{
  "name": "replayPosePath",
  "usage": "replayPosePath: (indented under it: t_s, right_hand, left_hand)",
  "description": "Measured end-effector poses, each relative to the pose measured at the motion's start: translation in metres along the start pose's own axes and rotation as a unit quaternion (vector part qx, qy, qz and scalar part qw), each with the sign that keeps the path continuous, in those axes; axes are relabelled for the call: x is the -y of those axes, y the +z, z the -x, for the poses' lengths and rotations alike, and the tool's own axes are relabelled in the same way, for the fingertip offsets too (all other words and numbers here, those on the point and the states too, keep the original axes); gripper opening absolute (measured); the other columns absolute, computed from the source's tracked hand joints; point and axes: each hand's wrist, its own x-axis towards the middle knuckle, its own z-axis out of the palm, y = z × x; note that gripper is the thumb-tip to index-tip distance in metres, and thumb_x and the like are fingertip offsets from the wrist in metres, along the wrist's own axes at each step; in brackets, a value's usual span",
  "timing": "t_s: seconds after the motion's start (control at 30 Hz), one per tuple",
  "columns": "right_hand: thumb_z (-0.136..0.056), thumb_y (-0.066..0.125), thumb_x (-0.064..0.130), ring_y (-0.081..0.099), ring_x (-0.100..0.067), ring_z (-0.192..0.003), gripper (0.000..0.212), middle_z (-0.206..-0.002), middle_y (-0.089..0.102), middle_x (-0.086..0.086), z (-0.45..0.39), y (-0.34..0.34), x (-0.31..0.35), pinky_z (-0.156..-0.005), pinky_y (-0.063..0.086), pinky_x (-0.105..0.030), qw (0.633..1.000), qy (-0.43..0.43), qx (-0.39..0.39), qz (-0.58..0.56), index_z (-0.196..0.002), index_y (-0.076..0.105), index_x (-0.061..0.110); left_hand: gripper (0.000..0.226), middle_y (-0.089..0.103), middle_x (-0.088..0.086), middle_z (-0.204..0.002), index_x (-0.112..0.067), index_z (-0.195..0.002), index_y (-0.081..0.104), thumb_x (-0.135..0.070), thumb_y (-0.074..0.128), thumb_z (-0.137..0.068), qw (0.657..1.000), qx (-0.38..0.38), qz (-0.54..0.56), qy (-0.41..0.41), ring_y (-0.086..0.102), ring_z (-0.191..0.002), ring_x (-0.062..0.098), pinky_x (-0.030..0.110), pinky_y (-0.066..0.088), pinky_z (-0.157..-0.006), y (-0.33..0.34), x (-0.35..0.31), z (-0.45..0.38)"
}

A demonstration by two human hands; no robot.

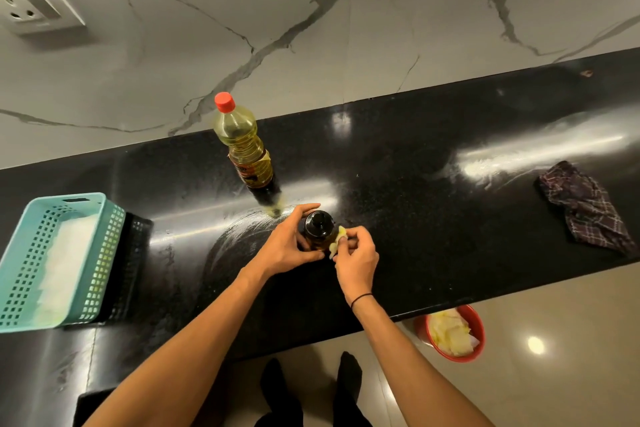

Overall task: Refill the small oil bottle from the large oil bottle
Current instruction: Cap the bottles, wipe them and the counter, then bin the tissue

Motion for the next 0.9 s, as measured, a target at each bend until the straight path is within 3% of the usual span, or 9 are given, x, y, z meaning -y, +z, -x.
replayPosePath:
  t_s: [0.07, 0.13, 0.2, 0.3, 0.4, 0.53, 0.63, 0.8, 0.9]
  right_hand:
    - [-0.099, 0.066, 0.015, 0.071, -0.013, -0.065, 0.011, -0.074, 0.07, 0.002, 0.001, 0.0, 0.008, -0.066, 0.062, -0.044, 0.999, -0.023, -0.02, -0.03, -0.092, 0.062, 0.022]
    - [-0.098, 0.065, 0.012, 0.069, -0.012, -0.067, 0.012, -0.075, 0.068, 0.002, 0.002, 0.004, 0.012, -0.067, 0.061, -0.041, 0.999, -0.028, -0.015, -0.023, -0.091, 0.061, 0.02]
    - [-0.097, 0.065, 0.01, 0.068, -0.014, -0.071, 0.018, -0.075, 0.067, 0.003, 0.004, 0.011, 0.008, -0.073, 0.06, -0.043, 1.0, 0.006, 0.007, 0.008, -0.088, 0.058, 0.024]
    - [-0.095, 0.066, 0.017, 0.07, -0.022, -0.073, 0.024, -0.072, 0.069, 0.001, 0.005, 0.014, -0.007, -0.079, 0.06, -0.053, 0.997, 0.066, 0.042, 0.017, -0.085, 0.055, 0.035]
    - [-0.097, 0.066, 0.017, 0.07, -0.019, -0.065, 0.022, -0.072, 0.069, -0.001, 0.008, 0.007, 0.0, -0.07, 0.061, -0.053, 0.998, 0.051, -0.008, -0.027, -0.085, 0.058, 0.033]
    - [-0.099, 0.064, 0.015, 0.07, -0.017, -0.064, 0.013, -0.073, 0.069, 0.0, 0.005, 0.01, 0.015, -0.064, 0.061, -0.045, 0.997, -0.029, -0.013, -0.064, -0.091, 0.059, 0.024]
    - [-0.098, 0.064, 0.009, 0.067, -0.012, -0.062, 0.013, -0.07, 0.065, 0.003, 0.003, 0.019, 0.02, -0.064, 0.059, -0.041, 0.998, -0.049, -0.014, -0.04, -0.09, 0.057, 0.015]
    - [-0.096, 0.064, 0.019, 0.068, -0.028, -0.085, 0.021, -0.08, 0.069, 0.005, 0.004, 0.032, -0.003, -0.078, 0.059, -0.052, 0.997, 0.056, 0.041, 0.035, -0.087, 0.052, 0.034]
    - [-0.097, 0.065, 0.017, 0.07, -0.016, -0.074, 0.019, -0.076, 0.07, 0.004, 0.01, 0.028, -0.003, -0.074, 0.061, -0.047, 0.999, 0.046, 0.011, 0.006, -0.088, 0.056, 0.03]
  left_hand:
    - [0.098, 0.055, -0.007, -0.151, -0.045, -0.155, 0.038, -0.011, 0.089, -0.079, 0.999, 0.03, 0.019, 0.006, 0.077, -0.083, 0.026, 0.049, 0.064, -0.079, -0.006, 0.002, -0.003]
    - [0.085, 0.062, -0.006, -0.14, -0.041, -0.151, 0.046, -0.014, 0.087, -0.082, 0.998, 0.043, 0.027, 0.021, 0.075, -0.099, 0.034, 0.054, 0.063, -0.083, -0.008, 0.002, -0.005]
    - [0.072, 0.069, -0.006, -0.128, -0.034, -0.141, 0.054, -0.018, 0.09, -0.081, 0.999, 0.033, 0.031, 0.025, 0.075, -0.104, 0.024, 0.051, 0.063, -0.085, -0.008, -0.002, -0.005]
    - [0.068, 0.072, -0.01, -0.119, -0.029, -0.129, 0.056, -0.026, 0.097, -0.075, 1.0, -0.018, 0.015, 0.014, 0.07, -0.082, 0.001, 0.031, 0.056, -0.075, -0.006, -0.004, -0.004]
    - [0.078, 0.07, -0.012, -0.123, -0.032, -0.128, 0.055, -0.035, 0.102, -0.066, 0.998, -0.052, 0.017, -0.007, 0.068, -0.067, 0.009, 0.032, 0.057, -0.065, -0.007, 0.0, 0.001]
    - [0.095, 0.053, -0.012, -0.149, -0.034, -0.151, 0.043, -0.021, 0.098, -0.074, 1.0, -0.003, 0.014, 0.0, 0.075, -0.071, 0.014, 0.033, 0.063, -0.07, -0.017, 0.001, 0.008]
    - [0.088, 0.048, -0.018, -0.151, -0.036, -0.158, 0.039, -0.014, 0.087, -0.087, 0.999, 0.031, 0.007, 0.024, 0.077, -0.079, 0.021, 0.035, 0.065, -0.073, -0.025, 0.0, 0.007]
    - [0.071, 0.059, -0.013, -0.139, -0.031, -0.146, 0.051, -0.023, 0.089, -0.086, 0.999, 0.004, -0.028, 0.035, 0.074, -0.074, 0.013, 0.039, 0.063, -0.074, -0.031, -0.002, 0.003]
    - [0.077, 0.056, -0.009, -0.146, -0.034, -0.148, 0.047, -0.025, 0.091, -0.084, 0.999, 0.0, -0.038, 0.027, 0.073, -0.073, 0.01, 0.038, 0.063, -0.073, -0.032, -0.001, 0.003]
